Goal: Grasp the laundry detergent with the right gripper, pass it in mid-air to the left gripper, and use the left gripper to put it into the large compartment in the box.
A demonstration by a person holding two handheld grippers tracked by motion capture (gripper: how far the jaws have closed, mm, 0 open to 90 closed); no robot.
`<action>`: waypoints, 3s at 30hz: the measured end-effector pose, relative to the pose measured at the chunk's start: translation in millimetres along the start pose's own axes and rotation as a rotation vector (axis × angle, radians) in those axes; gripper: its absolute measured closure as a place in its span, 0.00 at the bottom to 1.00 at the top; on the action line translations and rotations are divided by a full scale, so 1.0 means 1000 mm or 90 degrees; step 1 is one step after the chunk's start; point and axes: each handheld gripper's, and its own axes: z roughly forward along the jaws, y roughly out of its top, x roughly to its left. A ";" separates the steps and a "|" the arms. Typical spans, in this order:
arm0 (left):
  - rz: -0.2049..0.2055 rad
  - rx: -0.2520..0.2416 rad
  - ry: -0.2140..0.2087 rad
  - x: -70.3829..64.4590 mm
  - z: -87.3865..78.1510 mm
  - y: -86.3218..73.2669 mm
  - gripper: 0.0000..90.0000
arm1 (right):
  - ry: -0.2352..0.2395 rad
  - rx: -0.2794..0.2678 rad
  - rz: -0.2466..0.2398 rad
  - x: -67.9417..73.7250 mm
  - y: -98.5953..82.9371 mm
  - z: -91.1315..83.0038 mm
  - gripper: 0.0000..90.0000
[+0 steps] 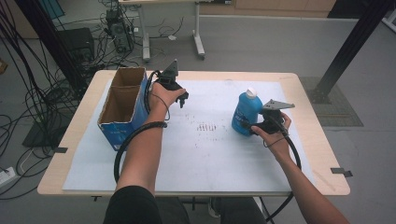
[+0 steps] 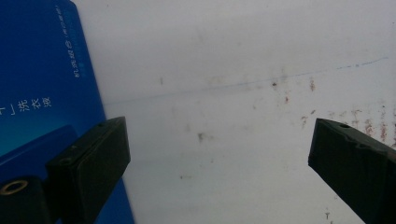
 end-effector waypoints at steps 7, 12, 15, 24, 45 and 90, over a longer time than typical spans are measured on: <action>0.002 -0.001 0.000 -0.001 -0.002 0.000 0.07 | 0.003 -0.008 -0.011 0.002 0.001 0.001 0.01; 0.004 -0.003 0.002 -0.002 -0.004 0.001 0.07 | 0.004 -0.014 -0.014 0.002 0.001 0.002 0.01; 0.004 -0.004 0.002 -0.003 -0.005 0.001 0.07 | 0.005 -0.018 -0.015 0.002 0.002 0.002 0.01; 0.005 -0.003 0.002 -0.003 -0.003 0.001 0.07 | 0.006 -0.022 -0.015 0.002 0.001 0.003 0.01; 0.005 -0.009 0.003 -0.003 -0.007 0.002 0.07 | 0.013 -0.031 -0.024 0.004 0.002 0.002 0.01; 0.007 -0.011 0.008 -0.004 -0.011 0.003 0.07 | 0.014 -0.036 -0.027 0.003 0.002 0.003 0.01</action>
